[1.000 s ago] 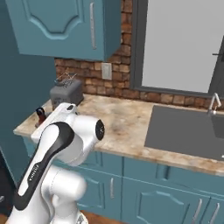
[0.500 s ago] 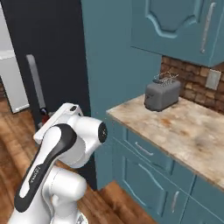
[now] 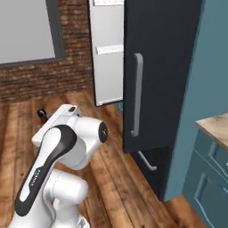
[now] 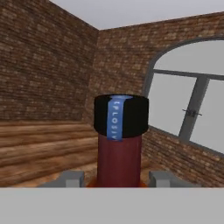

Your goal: Place the condiment bottle and mayonnaise from the counter to the top shelf of the fridge. If the existing items in the fridge are on the top shelf, move them to other shelves.

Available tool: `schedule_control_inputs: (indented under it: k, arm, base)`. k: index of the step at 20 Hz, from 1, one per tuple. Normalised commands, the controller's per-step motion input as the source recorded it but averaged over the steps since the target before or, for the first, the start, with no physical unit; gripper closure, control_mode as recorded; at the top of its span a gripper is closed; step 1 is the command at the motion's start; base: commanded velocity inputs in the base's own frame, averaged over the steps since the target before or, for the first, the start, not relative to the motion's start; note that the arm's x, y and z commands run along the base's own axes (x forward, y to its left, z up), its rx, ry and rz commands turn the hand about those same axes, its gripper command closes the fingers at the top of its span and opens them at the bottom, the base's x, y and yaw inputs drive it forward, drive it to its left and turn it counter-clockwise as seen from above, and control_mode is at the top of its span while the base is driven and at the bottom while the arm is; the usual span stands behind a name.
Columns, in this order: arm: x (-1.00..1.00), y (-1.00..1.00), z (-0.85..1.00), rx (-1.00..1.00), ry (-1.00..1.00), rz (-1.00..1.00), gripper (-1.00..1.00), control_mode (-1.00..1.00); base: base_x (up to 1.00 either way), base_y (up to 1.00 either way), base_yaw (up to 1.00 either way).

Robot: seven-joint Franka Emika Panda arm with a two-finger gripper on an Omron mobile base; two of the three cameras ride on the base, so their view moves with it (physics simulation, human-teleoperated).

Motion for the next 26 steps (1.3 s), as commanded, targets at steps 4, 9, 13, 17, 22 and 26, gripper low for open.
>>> schedule_control_inputs:
  k: [4, 9, 13, 17, 22, 26]
  arm:
    - [0.0, 0.0, 0.0, 0.0, 0.0, 0.0, 1.0, 1.0]
    - [0.0, 0.0, 0.0, 0.0, 0.0, 0.0, 1.0, 1.0]
    - [0.0, 0.0, 0.0, 0.0, 0.0, 0.0, 1.0, 1.0]
    - [0.0, 0.0, 0.0, 0.0, 0.0, 0.0, 1.0, 1.0]
    - [0.0, 0.0, 0.0, 0.0, 0.0, 0.0, 1.0, 1.0]
    - [0.0, 0.0, 0.0, 0.0, 0.0, 0.0, 1.0, 1.0]
  base:
    - [1.0, 1.0, -0.08]
    - [0.77, 1.0, -0.25]
    - [0.76, 0.99, -0.39]
    - [0.64, 0.69, -0.75]
    - [0.24, 0.41, -0.89]
    - [0.34, 0.61, -0.8]
